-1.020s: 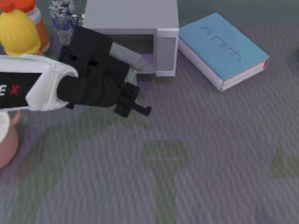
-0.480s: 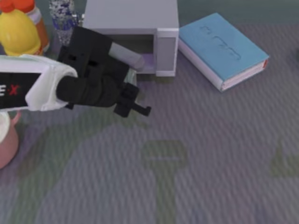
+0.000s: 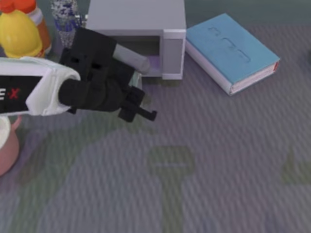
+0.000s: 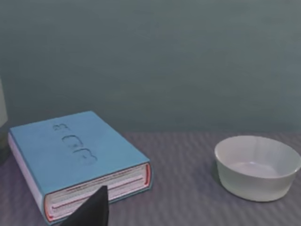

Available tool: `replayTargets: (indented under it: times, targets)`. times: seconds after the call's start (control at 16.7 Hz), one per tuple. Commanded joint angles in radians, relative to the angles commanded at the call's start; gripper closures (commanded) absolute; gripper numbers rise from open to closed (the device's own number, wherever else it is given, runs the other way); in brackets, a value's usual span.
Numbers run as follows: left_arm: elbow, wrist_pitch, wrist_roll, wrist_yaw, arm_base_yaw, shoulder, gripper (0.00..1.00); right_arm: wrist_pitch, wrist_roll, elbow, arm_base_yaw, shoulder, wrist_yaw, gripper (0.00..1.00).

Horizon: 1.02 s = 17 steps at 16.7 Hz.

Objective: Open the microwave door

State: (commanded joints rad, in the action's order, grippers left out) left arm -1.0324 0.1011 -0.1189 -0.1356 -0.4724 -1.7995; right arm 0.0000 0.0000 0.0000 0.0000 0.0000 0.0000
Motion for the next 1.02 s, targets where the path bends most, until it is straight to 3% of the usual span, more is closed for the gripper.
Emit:
replayTargets:
  times: [0.36,1.02]
  targets:
    - [0.002,0.001,0.002,-0.009,-0.006,-0.001,1.0,0.0,0.0,0.0,0.0,0.0,0.0,0.0]
    - [0.032,0.015,-0.102,-0.083,0.045,0.029,1.0,0.0,0.0,0.0,0.0,0.0,0.0,0.0]
